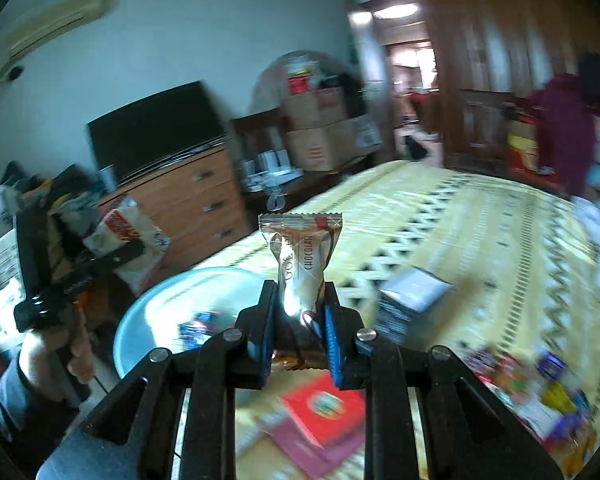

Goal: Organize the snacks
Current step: 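Carry the chocolate bar and the rice cracker bag over the glass bowl with both tools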

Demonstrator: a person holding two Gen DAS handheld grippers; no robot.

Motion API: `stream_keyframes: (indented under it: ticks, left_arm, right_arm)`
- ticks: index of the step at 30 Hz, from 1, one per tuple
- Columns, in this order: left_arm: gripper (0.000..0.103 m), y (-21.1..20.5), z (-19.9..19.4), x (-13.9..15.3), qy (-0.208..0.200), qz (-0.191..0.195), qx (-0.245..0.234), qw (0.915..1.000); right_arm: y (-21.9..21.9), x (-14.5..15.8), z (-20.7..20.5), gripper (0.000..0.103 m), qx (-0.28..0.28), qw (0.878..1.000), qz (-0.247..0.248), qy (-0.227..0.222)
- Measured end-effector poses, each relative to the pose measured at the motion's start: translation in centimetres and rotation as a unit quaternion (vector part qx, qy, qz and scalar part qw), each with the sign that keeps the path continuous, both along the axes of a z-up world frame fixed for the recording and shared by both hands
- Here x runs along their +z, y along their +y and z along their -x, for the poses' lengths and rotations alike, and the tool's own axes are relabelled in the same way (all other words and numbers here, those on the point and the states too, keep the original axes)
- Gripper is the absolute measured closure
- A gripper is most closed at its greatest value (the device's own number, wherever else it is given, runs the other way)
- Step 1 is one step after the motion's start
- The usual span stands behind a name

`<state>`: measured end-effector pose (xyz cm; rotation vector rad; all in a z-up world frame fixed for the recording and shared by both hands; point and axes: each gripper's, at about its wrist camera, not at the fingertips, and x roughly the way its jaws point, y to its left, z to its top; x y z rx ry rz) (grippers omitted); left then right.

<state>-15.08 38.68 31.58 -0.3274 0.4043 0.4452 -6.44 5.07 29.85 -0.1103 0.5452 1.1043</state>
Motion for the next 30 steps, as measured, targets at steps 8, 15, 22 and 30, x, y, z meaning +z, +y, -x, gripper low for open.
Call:
stream_keyframes:
  ticks: [8, 15, 22, 30]
  left_arm:
    - [0.083, 4.4, 0.6, -2.8, 0.027, 0.025, 0.051, 0.998]
    - [0.083, 6.0, 0.1, -4.0, 0.045, 0.033, 0.049, 0.9972]
    - [0.083, 6.9, 0.5, -4.3, 0.055, 0.04, 0.047, 0.9966]
    - [0.083, 7.2, 0.4, -4.4, 0.059, 0.043, 0.038, 0.9966]
  right_arm:
    - [12.2, -1.1, 1.5, 0.08, 0.066, 0.997, 0.039, 0.024]
    - [18.8, -4.0, 2.1, 0.08, 0.094, 0.992, 0.069, 0.049]
    - [20.5, -5.9, 1.8, 0.08, 0.099, 0.99, 0.084, 0.058]
    - [20.4, -6.4, 1.6, 0.08, 0.094, 0.99, 0.09, 0.061]
